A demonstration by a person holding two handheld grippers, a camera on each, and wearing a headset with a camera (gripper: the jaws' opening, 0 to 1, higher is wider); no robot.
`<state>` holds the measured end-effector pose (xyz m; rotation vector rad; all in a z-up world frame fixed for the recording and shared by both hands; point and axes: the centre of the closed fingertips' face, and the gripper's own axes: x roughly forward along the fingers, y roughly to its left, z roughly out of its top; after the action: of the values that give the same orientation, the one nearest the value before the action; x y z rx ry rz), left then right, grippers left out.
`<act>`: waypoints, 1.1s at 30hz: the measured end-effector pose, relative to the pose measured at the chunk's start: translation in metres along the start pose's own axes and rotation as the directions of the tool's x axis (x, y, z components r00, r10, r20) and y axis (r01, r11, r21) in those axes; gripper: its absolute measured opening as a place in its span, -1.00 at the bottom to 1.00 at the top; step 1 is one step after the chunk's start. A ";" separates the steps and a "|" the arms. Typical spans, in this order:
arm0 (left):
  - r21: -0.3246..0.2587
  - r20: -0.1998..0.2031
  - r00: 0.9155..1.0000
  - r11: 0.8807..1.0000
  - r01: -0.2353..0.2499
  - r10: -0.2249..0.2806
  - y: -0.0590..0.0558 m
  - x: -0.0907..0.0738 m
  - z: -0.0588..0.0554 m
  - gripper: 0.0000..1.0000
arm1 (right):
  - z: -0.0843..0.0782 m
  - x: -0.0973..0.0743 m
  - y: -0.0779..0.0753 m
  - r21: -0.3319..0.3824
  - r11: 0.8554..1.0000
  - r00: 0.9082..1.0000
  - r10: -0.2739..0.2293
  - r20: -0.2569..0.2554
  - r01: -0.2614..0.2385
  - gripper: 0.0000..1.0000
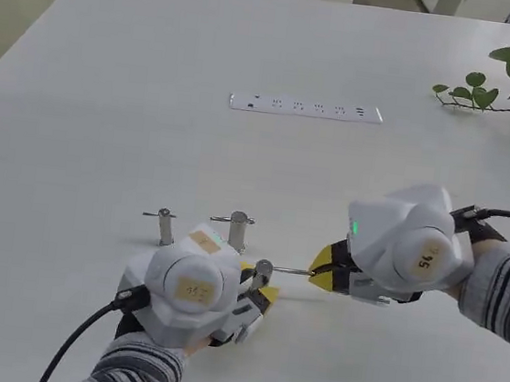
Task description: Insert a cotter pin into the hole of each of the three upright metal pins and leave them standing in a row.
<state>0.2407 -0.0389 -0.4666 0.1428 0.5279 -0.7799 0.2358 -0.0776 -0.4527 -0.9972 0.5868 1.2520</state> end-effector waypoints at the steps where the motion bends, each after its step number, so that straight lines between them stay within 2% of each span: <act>1: -0.003 -0.003 1.000 1.000 -0.001 0.001 0.000 0.001 -0.001 -0.69 | 0.000 0.000 0.000 -0.007 1.000 1.000 0.001 0.000 -0.001 -1.00; 3: -0.006 -0.010 1.000 1.000 -0.001 0.001 0.000 0.002 -0.003 -0.77 | 0.001 0.000 0.001 -0.016 1.000 1.000 0.007 0.000 -0.007 -1.00; 8: -0.025 -0.010 1.000 1.000 -0.008 0.008 0.001 0.003 -0.005 -0.79 | 0.005 -0.001 0.002 -0.029 1.000 1.000 0.011 0.010 -0.010 -1.00; 11: 0.008 -0.024 1.000 1.000 -0.013 0.014 0.001 0.005 -0.008 -0.79 | 0.009 0.000 0.002 -0.031 0.999 1.000 0.013 0.017 -0.012 -1.00; 13: -0.001 -0.027 1.000 1.000 -0.016 0.016 0.001 0.005 -0.009 -0.79 | 0.012 0.000 0.002 -0.041 0.999 1.000 0.012 0.018 -0.011 -1.00; 20: -0.069 -0.015 0.999 0.997 -0.037 0.036 0.003 0.008 -0.014 -0.79 | 0.023 0.003 0.003 -0.054 0.998 0.999 0.017 0.028 -0.016 -1.00; 25: -0.085 -0.010 0.999 0.995 -0.045 0.044 0.003 0.009 -0.016 -0.79 | 0.031 0.004 0.004 -0.057 0.998 0.999 0.020 0.035 -0.017 -1.00; 28: -0.063 -0.009 0.999 0.997 -0.054 0.054 0.003 0.009 -0.015 -0.79 | 0.034 0.005 0.004 -0.054 0.998 0.999 0.020 0.038 -0.018 -1.00; 33: -0.072 -0.002 0.998 0.995 -0.068 0.068 0.004 0.009 -0.015 -0.79 | 0.037 0.008 0.003 -0.053 0.998 0.999 0.020 0.040 -0.018 -1.00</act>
<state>0.2424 -0.0373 -0.4844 0.0933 0.5470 -0.6933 0.2298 -0.0413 -0.4421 -1.0098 0.5352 1.3072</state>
